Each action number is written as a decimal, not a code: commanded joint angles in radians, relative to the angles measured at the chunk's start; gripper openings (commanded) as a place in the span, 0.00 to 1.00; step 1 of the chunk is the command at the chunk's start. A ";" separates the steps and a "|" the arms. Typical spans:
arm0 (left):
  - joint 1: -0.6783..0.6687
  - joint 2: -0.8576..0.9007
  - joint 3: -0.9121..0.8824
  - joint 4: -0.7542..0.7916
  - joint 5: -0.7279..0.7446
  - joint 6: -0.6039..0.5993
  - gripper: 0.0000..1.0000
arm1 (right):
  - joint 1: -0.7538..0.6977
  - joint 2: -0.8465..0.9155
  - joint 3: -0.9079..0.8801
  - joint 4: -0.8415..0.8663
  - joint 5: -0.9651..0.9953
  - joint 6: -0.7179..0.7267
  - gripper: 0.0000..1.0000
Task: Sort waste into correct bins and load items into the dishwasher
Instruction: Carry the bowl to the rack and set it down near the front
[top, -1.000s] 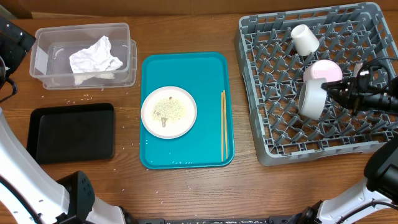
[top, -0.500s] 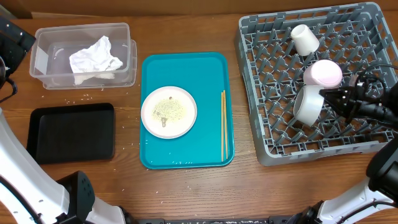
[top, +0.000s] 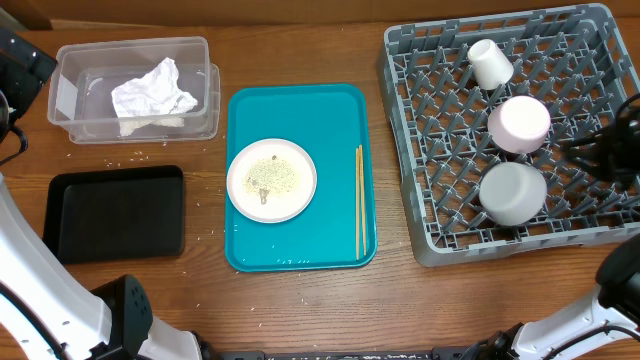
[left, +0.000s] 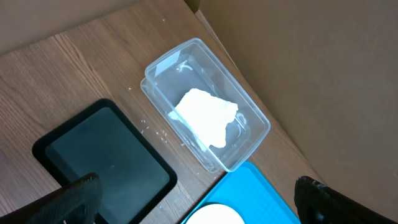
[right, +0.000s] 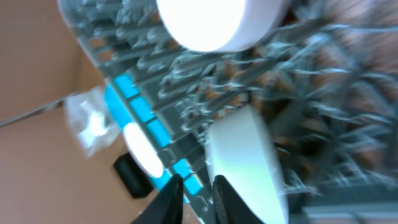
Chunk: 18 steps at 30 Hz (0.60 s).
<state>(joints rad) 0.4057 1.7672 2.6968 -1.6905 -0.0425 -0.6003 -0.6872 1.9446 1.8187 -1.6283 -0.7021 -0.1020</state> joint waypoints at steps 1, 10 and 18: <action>-0.007 -0.021 0.000 0.001 -0.013 -0.006 1.00 | -0.008 -0.021 0.141 -0.036 0.187 0.118 0.22; -0.007 -0.021 0.000 0.001 -0.013 -0.006 1.00 | 0.109 -0.111 0.198 -0.066 0.221 0.119 0.23; -0.007 -0.021 0.000 0.001 -0.013 -0.006 1.00 | 0.330 -0.112 0.131 -0.066 0.409 0.184 0.04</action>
<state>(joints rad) 0.4057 1.7672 2.6968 -1.6905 -0.0425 -0.6003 -0.4149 1.8595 1.9831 -1.6939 -0.3832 0.0429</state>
